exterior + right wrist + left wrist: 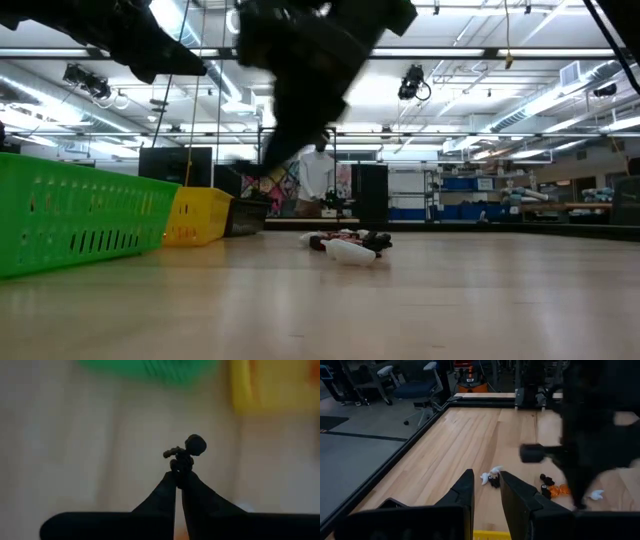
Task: Sort Halloween decoration
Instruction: Put the black skeleton toy into the green basket
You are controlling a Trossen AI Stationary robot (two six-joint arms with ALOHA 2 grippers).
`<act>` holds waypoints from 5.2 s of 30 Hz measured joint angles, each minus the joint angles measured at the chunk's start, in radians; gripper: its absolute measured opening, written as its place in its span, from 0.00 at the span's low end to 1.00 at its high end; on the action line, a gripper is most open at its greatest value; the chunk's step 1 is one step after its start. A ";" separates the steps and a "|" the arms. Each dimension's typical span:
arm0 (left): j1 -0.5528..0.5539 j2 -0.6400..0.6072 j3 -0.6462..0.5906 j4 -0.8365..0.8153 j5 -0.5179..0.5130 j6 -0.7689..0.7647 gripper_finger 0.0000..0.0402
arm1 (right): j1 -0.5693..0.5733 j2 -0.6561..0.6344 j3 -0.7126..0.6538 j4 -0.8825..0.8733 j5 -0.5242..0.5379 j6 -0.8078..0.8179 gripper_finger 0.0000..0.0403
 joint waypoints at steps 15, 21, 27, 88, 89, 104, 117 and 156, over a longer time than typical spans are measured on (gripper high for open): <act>0.000 0.000 0.000 0.027 0.000 -0.006 0.17 | 0.032 0.066 0.001 0.566 -0.086 0.008 0.07; 0.000 0.002 0.000 0.041 0.000 -0.007 0.17 | 0.026 0.111 0.000 0.596 -0.089 0.013 0.08; 0.000 0.002 0.000 0.043 0.000 -0.006 0.17 | 0.008 0.120 0.000 0.626 -0.106 0.019 0.17; 0.000 0.007 0.000 0.029 0.000 0.046 0.17 | -0.010 0.028 -0.094 -0.312 0.123 0.059 0.40; 0.000 0.007 0.000 0.030 0.000 0.046 0.17 | -0.010 0.026 -0.101 -0.302 0.123 0.059 0.39; -0.001 0.007 0.000 0.030 0.000 0.036 0.17 | -0.006 0.027 -0.130 -0.234 0.115 0.053 0.10; -0.001 0.007 0.000 0.030 0.000 0.036 0.17 | -0.004 -0.051 -0.134 -0.247 0.164 0.066 0.08; 0.043 0.007 0.000 0.012 0.000 -0.056 0.17 | 0.034 0.299 0.404 0.215 0.008 -0.185 0.22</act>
